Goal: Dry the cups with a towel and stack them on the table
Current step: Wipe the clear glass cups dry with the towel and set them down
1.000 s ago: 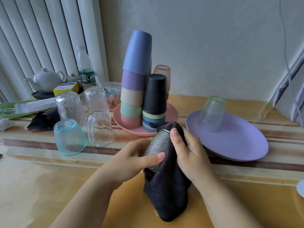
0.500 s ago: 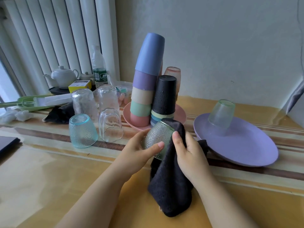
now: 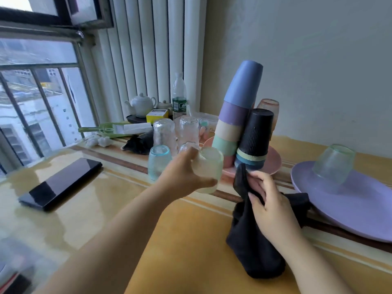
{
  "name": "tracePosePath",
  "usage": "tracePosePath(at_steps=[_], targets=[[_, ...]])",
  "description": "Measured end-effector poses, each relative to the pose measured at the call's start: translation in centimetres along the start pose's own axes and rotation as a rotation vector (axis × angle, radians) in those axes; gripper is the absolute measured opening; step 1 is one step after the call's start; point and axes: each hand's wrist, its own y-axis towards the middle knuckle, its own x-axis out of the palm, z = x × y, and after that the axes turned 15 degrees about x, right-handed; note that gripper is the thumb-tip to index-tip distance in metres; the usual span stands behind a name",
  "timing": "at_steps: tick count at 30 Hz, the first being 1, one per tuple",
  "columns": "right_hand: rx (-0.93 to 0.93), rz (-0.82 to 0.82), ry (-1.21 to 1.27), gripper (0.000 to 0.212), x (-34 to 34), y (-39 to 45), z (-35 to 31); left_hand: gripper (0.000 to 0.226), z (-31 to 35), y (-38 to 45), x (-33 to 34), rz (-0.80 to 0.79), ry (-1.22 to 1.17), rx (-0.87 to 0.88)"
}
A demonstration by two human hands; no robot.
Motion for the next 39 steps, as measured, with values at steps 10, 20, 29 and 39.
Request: tracePosePath(at_steps=[10, 20, 29, 39], targets=[[-0.182, -0.184, -0.201, 0.045, 2.4, -0.4, -0.7, 0.053, -5.9, 0.7, -8.0, 0.465, -0.15, -0.083], [-0.156, -0.218, -0.218, 0.048, 2.5, -0.4, -0.2, 0.047, -8.1, 2.8, -6.4, 0.358, -0.148, -0.174], [-0.157, -0.186, -0.171, 0.05, 2.4, -0.4, -0.1, 0.064, -9.4, 1.4, -4.2, 0.355, -0.094, -0.233], [-0.016, 0.113, -0.154, 0.046, -0.6, 0.9, 0.0, 0.03, -4.6, -1.5, -0.6, 0.502, 0.313, 0.168]])
